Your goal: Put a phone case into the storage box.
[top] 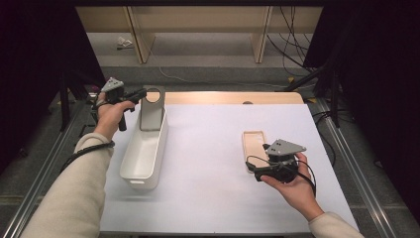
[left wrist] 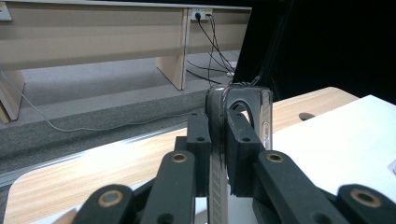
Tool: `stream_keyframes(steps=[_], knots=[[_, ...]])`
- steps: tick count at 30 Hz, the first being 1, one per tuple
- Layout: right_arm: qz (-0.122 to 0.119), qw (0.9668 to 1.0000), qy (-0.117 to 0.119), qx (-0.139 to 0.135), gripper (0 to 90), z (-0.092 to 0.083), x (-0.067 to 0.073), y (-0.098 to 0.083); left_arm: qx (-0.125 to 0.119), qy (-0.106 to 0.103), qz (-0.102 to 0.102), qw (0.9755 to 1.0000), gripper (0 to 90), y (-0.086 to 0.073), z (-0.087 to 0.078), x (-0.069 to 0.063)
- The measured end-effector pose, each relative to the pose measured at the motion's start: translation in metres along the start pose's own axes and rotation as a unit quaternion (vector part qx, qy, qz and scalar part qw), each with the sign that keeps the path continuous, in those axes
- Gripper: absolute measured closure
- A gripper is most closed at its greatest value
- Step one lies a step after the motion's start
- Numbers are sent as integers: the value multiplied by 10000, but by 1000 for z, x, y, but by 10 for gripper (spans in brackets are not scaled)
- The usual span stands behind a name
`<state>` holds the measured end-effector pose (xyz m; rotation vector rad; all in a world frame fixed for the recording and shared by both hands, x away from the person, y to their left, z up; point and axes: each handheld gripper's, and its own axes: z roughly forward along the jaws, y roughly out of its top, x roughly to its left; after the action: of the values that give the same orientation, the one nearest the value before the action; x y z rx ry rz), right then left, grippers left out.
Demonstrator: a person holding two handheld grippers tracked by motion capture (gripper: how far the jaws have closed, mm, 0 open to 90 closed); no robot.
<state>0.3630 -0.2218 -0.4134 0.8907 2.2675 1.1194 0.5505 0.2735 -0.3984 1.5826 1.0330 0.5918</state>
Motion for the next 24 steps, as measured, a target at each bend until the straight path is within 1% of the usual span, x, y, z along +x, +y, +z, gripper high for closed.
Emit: stream_keyframes(steps=[8, 11, 17, 24], knots=[[-4, 10000, -1, -2, 177, 0, 0, 0, 105, 61, -13, 9999, 796, -5, 1, 2], [-3, 10000, 1, -2, 177, 0, 0, 0, 182, 82, 43, 9998, 790, -7, 2, 2], [-9, 10000, 3, 8, 177, 0, 0, 0, 218, 110, 39, 9997, 782, -10, 2, 4], [-12, 10000, 1, 12, 177, 0, 0, 0, 323, 170, 127, 9993, 770, -12, 3, 5]])
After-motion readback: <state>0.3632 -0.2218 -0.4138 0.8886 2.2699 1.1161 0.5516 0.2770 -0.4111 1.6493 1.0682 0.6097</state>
